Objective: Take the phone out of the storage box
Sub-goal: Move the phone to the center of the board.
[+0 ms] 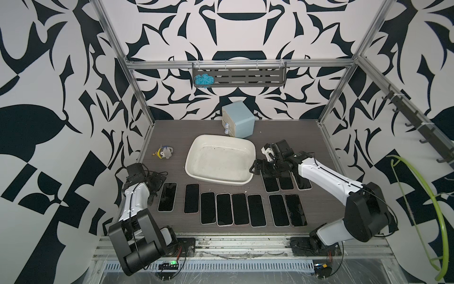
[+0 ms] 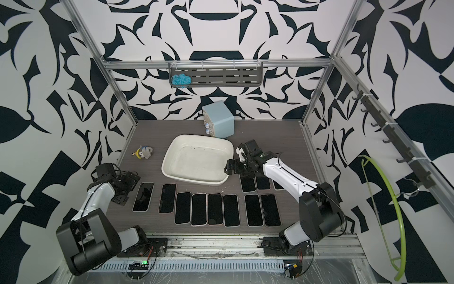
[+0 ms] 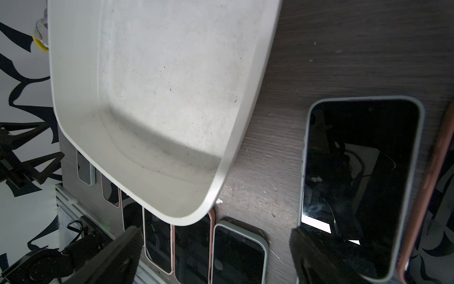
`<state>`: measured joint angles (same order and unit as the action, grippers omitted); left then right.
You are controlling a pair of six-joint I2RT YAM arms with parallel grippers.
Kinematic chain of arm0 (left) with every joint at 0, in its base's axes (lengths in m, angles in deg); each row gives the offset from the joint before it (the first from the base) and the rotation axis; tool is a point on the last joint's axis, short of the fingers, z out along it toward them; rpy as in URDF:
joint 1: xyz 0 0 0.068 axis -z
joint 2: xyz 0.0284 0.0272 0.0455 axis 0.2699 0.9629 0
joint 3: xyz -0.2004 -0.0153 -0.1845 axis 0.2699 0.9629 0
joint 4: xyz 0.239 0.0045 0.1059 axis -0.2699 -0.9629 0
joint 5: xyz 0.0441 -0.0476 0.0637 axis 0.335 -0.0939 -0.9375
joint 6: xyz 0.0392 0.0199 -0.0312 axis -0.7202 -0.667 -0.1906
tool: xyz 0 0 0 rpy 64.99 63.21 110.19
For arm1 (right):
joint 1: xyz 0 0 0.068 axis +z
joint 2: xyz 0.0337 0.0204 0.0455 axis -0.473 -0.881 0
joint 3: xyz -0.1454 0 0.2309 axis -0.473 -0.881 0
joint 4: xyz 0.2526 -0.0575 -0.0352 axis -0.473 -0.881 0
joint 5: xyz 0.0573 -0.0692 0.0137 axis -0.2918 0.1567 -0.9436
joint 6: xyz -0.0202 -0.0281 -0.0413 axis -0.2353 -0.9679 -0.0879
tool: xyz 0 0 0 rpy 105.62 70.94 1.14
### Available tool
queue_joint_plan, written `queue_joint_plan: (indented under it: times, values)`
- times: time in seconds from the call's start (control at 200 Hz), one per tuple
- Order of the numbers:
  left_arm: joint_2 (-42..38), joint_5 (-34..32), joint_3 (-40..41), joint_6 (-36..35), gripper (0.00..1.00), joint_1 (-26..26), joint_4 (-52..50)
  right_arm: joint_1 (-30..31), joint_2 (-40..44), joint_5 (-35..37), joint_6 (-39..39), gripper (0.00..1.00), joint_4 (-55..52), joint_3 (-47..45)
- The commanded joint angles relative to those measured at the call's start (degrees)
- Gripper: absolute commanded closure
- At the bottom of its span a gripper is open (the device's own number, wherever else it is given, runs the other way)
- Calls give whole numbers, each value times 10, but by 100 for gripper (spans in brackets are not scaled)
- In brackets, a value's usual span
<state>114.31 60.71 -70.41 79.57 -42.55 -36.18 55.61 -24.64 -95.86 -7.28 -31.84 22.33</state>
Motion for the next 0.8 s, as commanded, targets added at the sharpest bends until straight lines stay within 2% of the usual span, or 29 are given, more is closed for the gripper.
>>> queue_joint_plan:
  times: [0.0, 0.11, 0.29, 0.565, 0.795]
  values:
    - [19, 15, 26, 15, 0, -1, 33, 2, -13, -6, -5, 1, -11, 42]
    - [26, 31, 51, 50, 0, -2, 60, 1, -29, -6, -1, 1, -16, 69]
    - [6, 40, 124, 146, 0, -2, 135, 2, -37, -8, 0, 1, -38, 114]
    - [11, 60, 127, 140, 0, 18, 134, 2, 9, 12, -1, 1, -37, 66]
    - [-19, 43, 135, 183, 0, 86, 131, 1, 28, 19, 7, 1, -24, 40]
